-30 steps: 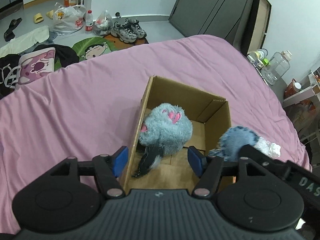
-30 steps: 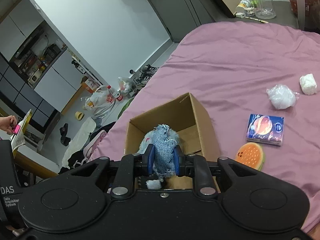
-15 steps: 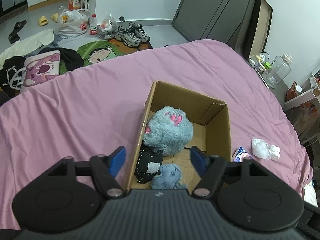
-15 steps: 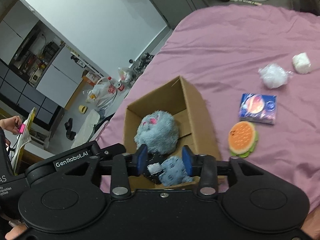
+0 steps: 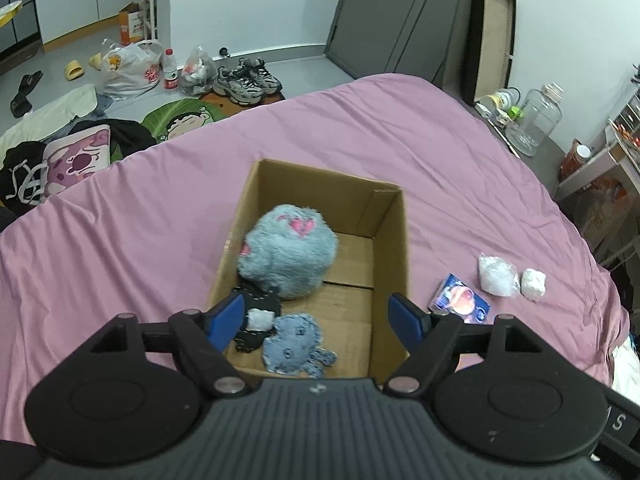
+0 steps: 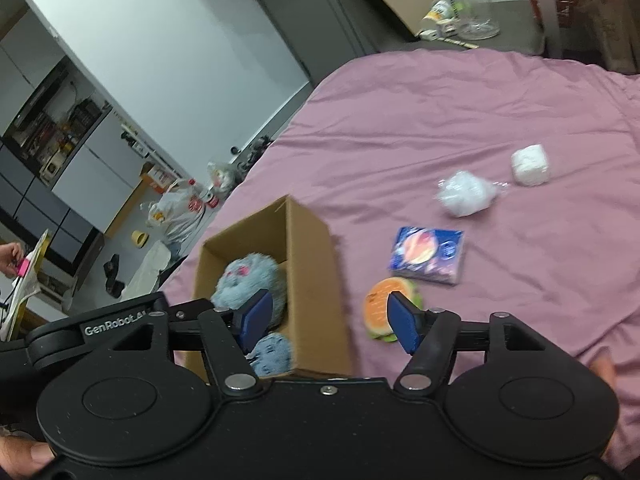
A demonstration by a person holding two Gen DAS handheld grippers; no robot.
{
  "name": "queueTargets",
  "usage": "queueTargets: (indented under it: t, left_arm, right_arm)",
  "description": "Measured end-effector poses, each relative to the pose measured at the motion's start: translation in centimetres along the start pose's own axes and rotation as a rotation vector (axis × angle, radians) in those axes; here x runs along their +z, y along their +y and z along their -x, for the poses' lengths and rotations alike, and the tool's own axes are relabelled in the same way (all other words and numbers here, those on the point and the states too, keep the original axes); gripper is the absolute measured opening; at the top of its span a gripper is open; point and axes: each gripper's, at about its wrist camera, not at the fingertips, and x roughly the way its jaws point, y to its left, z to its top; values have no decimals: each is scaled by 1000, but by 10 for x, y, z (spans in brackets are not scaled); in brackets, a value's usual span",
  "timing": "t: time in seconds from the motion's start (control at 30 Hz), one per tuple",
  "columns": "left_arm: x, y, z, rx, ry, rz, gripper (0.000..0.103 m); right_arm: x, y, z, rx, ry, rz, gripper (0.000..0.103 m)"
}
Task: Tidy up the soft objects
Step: 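Open both grippers to drop the patch and denim heart into the box, then move both grippers toward the orange burger plush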
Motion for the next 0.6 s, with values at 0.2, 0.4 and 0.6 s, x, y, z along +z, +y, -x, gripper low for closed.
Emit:
queueTargets:
  t: [0.2,0.4,0.6]
  left_arm:
    - [-3,-23,0,9,-3,-20,78]
    - [-6,-46,-1,17,-5,-32,78]
    - [-12,-67,-7,6,11,-57,78]
  right_arm:
    - [12,-27,10,-10,-22,-19,68]
    - [25,-47,12,-22,-32,-16,69]
    - [39,-72,8,-39,-38,-21,69]
